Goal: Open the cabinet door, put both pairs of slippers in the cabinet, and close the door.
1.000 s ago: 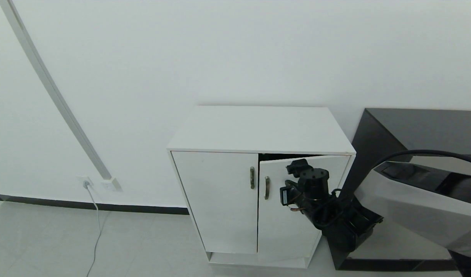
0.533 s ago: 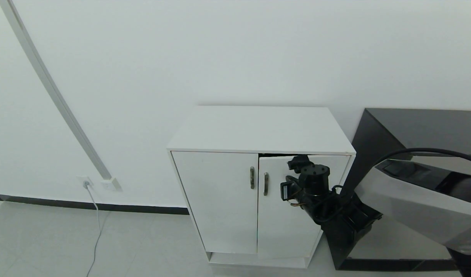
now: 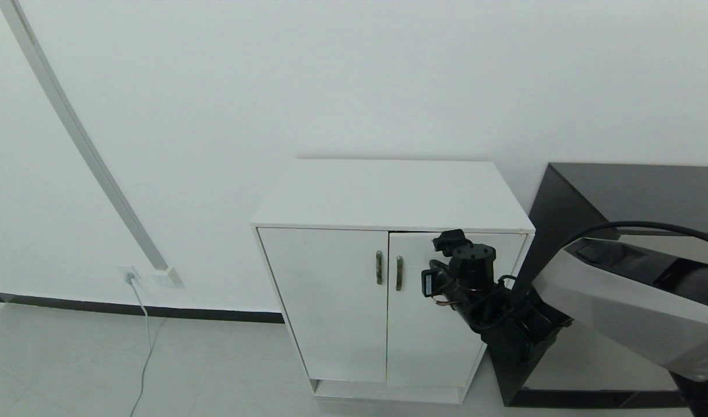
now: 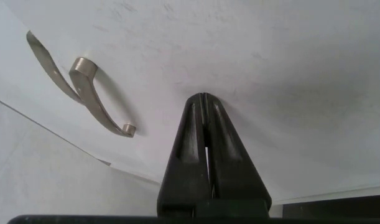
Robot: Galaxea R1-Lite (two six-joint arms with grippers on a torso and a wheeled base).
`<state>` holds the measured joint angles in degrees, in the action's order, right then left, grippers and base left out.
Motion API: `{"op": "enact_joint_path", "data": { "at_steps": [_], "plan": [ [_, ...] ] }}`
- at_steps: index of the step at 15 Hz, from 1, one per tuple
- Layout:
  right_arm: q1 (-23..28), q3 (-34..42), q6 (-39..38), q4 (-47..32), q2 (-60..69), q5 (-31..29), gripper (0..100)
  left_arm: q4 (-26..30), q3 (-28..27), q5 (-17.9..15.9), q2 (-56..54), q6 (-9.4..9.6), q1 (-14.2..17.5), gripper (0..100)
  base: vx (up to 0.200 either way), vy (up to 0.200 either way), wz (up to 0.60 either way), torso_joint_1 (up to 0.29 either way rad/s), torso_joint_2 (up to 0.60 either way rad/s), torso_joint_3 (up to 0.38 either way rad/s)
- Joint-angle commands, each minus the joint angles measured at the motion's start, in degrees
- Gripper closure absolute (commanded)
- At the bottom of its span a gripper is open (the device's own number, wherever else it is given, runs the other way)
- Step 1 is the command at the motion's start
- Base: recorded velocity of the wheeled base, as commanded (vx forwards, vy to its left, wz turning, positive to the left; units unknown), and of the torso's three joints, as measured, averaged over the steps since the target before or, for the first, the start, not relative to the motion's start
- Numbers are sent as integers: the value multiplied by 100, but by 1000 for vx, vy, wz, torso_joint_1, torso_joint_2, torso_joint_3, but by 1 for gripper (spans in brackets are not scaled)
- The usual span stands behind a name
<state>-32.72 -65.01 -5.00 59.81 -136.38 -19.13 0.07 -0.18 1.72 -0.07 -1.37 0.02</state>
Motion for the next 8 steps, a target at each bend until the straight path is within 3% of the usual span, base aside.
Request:
{"op": "enact_joint_path", "data": {
  "at_steps": [1,8],
  "plan": [
    [2,-55,-1,5,-12,-3,100,1,1,4,7,-4,6,100,0,0,0,0,0,0],
    [46,-126,8,13,-56,5,100,1,9,-5,7,5,6,100,0,0,0,0,0,0]
  ]
}}
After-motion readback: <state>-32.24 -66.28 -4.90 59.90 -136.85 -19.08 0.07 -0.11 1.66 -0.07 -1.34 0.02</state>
